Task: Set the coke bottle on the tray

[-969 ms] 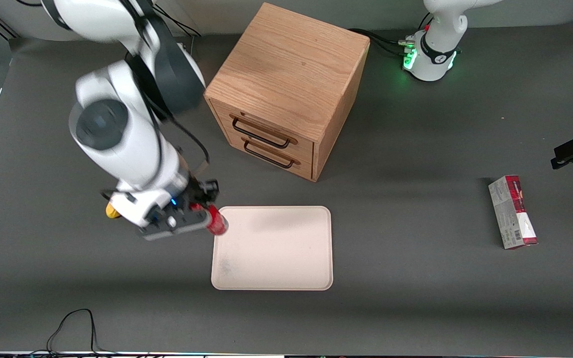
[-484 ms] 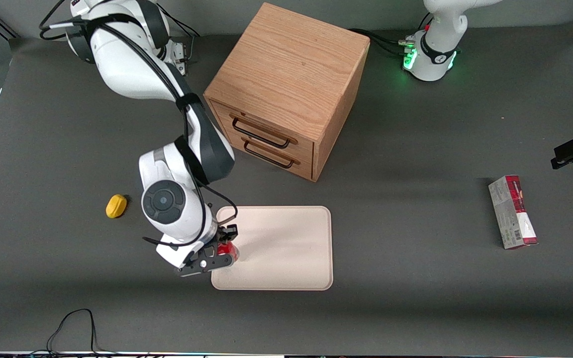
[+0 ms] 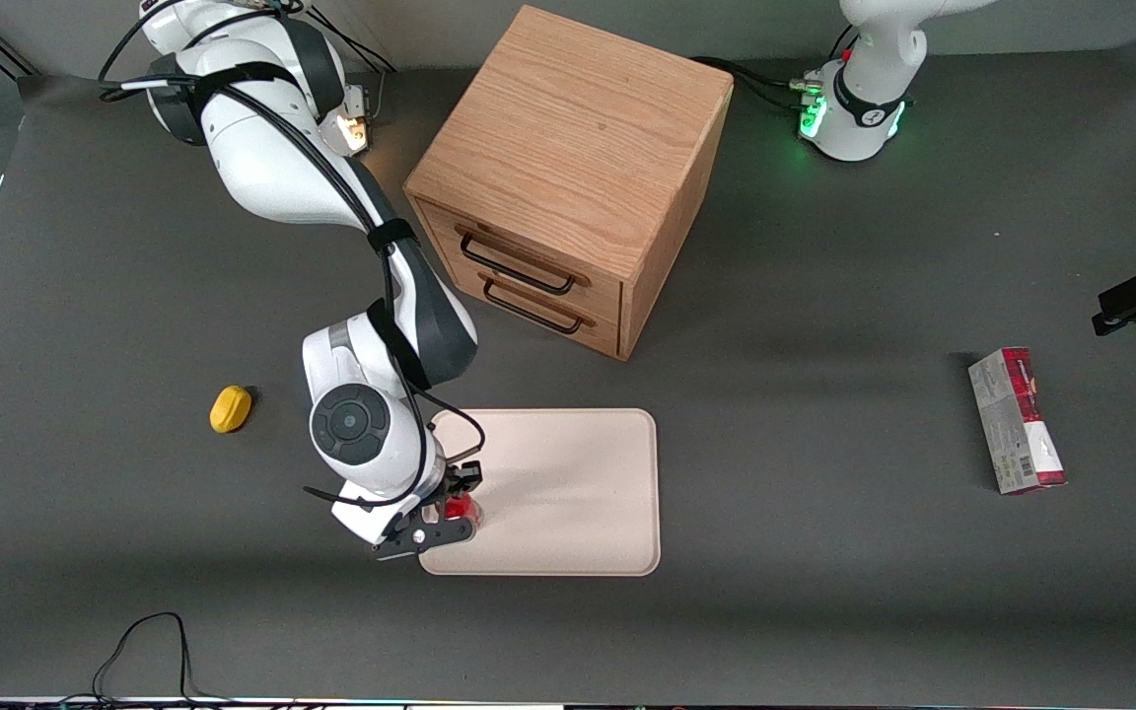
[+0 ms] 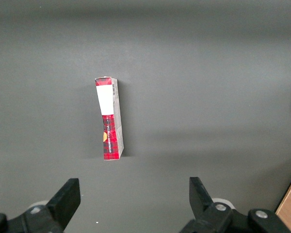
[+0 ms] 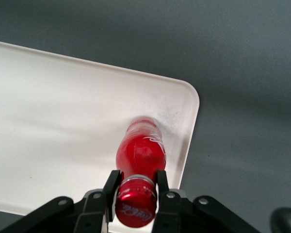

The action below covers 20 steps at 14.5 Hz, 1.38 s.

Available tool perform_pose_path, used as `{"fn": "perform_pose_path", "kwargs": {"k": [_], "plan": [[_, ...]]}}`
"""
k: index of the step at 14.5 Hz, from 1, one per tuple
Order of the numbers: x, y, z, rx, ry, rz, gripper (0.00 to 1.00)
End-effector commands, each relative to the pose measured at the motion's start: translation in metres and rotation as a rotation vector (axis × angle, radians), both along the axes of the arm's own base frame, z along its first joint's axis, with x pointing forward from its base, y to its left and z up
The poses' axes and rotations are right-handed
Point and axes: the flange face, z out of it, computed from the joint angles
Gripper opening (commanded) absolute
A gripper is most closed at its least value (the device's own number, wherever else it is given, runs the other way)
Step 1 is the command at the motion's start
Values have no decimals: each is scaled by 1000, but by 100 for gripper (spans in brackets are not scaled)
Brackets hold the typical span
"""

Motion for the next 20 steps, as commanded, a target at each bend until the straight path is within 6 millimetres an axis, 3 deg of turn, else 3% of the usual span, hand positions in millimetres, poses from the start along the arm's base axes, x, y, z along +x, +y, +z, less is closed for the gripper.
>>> {"fn": "perform_pose_path", "kwargs": {"k": [1,5,10,13,17,20], "plan": [[0,1,16,18,-10,-20,100],[-11,-1,55,17,22,-32,100],[-38,-14,135,10,77,-113,100],[-60,-34,194,1,107,-125,100],[-88,-78,255,-12,120,-157,100],[-105,-138,277,33,114,-226,100]]}}
